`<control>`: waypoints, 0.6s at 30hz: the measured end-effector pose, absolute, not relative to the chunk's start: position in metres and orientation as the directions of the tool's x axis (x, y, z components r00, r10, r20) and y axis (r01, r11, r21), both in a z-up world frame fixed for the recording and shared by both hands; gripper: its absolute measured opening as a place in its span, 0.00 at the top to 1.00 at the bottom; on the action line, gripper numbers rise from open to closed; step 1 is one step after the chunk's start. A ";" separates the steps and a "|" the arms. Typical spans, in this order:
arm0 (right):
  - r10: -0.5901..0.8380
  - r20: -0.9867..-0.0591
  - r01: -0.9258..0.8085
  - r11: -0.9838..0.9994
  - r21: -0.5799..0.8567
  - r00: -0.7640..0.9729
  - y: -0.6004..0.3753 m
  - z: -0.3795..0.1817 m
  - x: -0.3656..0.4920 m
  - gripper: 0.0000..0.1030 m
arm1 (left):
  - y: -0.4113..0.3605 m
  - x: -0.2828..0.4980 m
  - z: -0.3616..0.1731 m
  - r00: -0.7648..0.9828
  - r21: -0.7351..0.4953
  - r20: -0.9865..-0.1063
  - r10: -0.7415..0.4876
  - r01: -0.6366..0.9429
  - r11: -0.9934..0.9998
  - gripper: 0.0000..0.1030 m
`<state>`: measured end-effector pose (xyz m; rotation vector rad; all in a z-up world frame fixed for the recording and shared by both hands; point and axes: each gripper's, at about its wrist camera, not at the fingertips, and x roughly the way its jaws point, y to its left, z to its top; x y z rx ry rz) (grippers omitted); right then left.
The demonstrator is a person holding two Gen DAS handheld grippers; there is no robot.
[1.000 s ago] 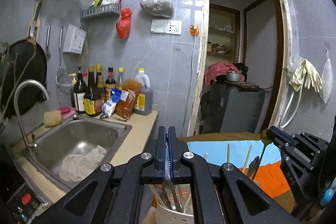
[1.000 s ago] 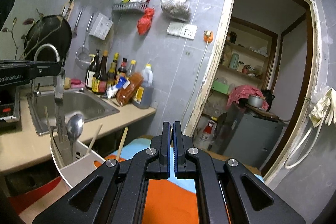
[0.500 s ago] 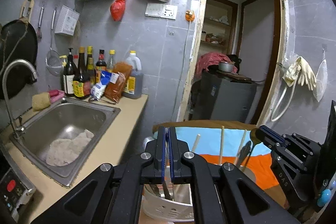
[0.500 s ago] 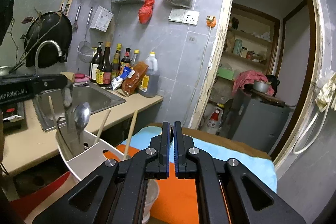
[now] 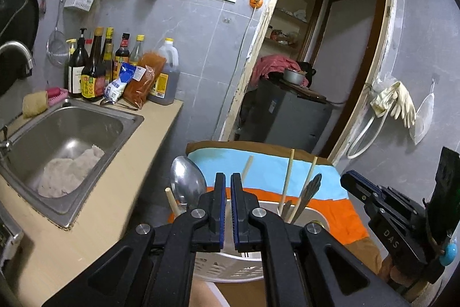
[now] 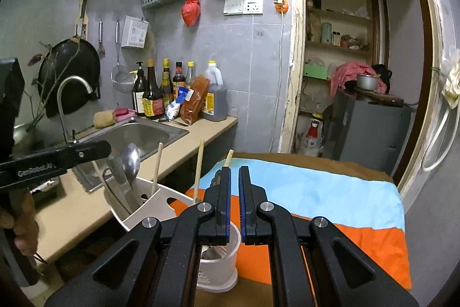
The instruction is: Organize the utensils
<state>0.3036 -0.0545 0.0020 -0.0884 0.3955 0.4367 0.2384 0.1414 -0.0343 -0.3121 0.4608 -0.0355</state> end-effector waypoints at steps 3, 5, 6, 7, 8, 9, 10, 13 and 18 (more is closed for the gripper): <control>0.396 -0.399 -0.422 0.906 0.026 0.827 -0.062 0.001 0.301 0.95 | 0.141 0.238 -0.033 0.897 -0.324 -0.425 -0.118 -0.030 0.946 0.96; 0.393 -0.400 -0.412 0.910 0.040 0.828 -0.068 0.002 0.297 0.95 | 0.137 0.237 -0.032 0.898 -0.330 -0.419 -0.132 -0.015 0.944 0.94; 0.390 -0.400 -0.408 0.912 0.045 0.829 -0.071 0.002 0.295 0.95 | 0.135 0.237 -0.031 0.898 -0.329 -0.418 -0.135 -0.011 0.944 0.92; 0.388 -0.400 -0.403 0.914 0.050 0.830 -0.075 0.002 0.293 0.95 | 0.131 0.236 -0.030 0.899 -0.328 -0.415 -0.140 -0.005 0.945 0.91; 0.386 -0.400 -0.398 0.916 0.055 0.831 -0.079 0.003 0.290 0.95 | 0.128 0.235 -0.029 0.900 -0.327 -0.411 -0.145 0.002 0.945 0.90; 0.382 -0.399 -0.393 0.918 0.058 0.833 -0.082 0.004 0.289 0.95 | 0.125 0.234 -0.027 0.901 -0.327 -0.408 -0.149 0.008 0.945 0.88; 0.378 -0.399 -0.387 0.920 0.061 0.836 -0.086 0.004 0.286 0.93 | 0.122 0.232 -0.026 0.902 -0.327 -0.403 -0.153 0.014 0.945 0.85; 0.369 -0.387 -0.368 0.926 0.081 0.845 -0.099 0.008 0.277 0.73 | 0.111 0.226 -0.022 0.907 -0.331 -0.386 -0.169 0.035 0.943 0.76; 0.355 -0.358 -0.340 0.934 0.107 0.864 -0.123 0.018 0.258 0.68 | 0.091 0.212 -0.011 0.912 -0.323 -0.364 -0.189 0.066 0.944 0.75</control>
